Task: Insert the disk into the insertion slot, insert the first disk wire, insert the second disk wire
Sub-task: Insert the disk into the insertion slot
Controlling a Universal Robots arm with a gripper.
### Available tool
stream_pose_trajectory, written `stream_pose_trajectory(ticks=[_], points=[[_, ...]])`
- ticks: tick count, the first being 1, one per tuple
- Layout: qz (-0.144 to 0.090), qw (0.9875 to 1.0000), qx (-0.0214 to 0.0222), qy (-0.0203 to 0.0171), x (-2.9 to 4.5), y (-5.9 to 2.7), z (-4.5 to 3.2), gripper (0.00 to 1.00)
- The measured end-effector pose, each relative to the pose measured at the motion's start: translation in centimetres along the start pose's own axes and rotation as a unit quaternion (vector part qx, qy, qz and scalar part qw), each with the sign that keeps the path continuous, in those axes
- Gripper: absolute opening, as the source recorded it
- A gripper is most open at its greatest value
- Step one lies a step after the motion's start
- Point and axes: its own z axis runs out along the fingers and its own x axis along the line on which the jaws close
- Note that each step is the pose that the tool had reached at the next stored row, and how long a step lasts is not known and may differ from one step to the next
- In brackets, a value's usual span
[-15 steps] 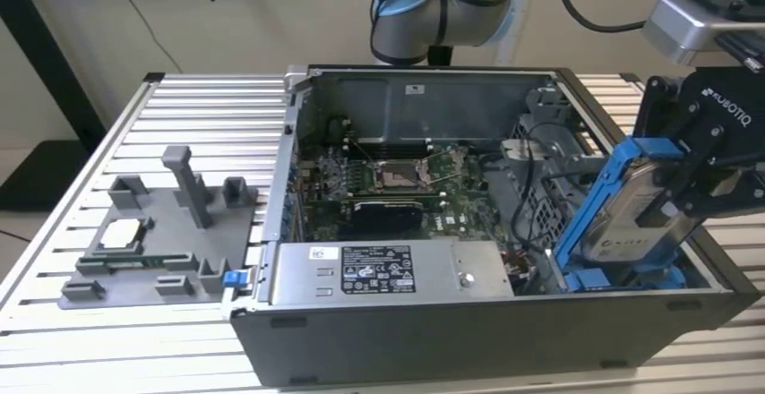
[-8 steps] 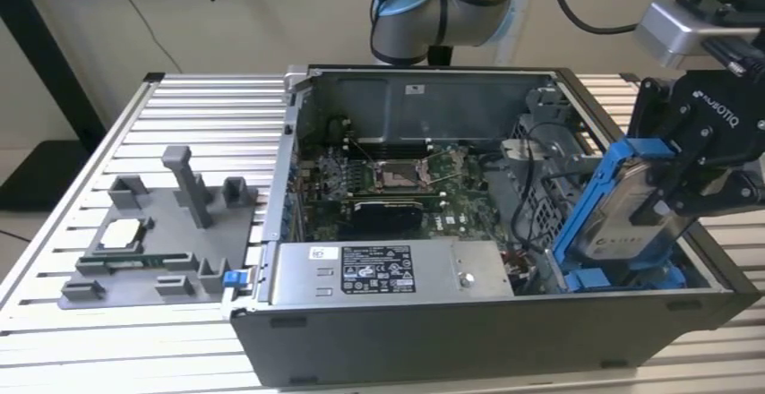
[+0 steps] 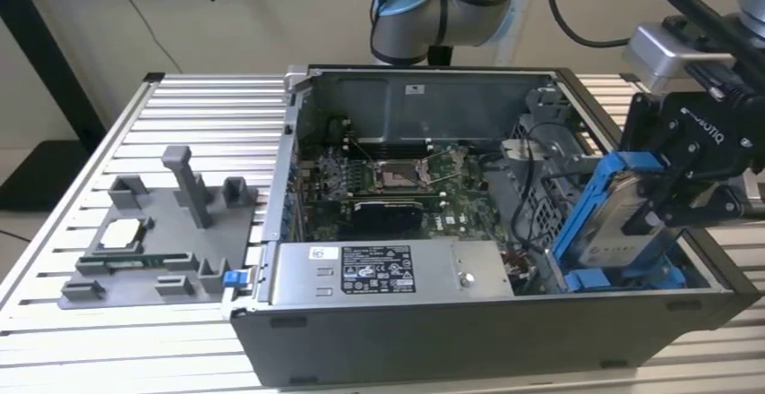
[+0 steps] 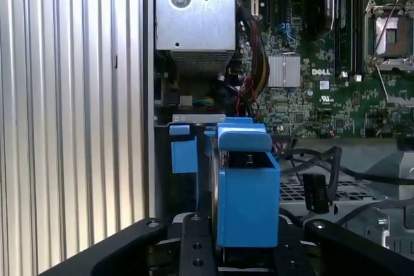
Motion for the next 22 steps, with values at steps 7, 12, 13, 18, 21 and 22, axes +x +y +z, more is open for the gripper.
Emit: stream_pose_trajectory(ticks=[7, 12, 13, 18, 21, 22], points=[[0.0, 1.0, 0.0001, -0.0005, -0.16, -0.09, 0.5, 1.0], [0.0, 1.0, -0.0002, -0.0001, -0.17, -0.06, 0.18, 1.0], [0.0, 1.0, -0.0004, -0.0001, -0.17, -0.04, -0.11, 1.0], [0.0, 1.0, -0.001, -0.0002, -0.6, 0.13, -1.11, 1.0], [0.0, 1.0, -0.001, -0.0003, -1.15, 0.34, -1.15, 1.0], [0.0, 1.0, -0.001, -0.0002, -1.38, 0.43, -1.15, 1.0]])
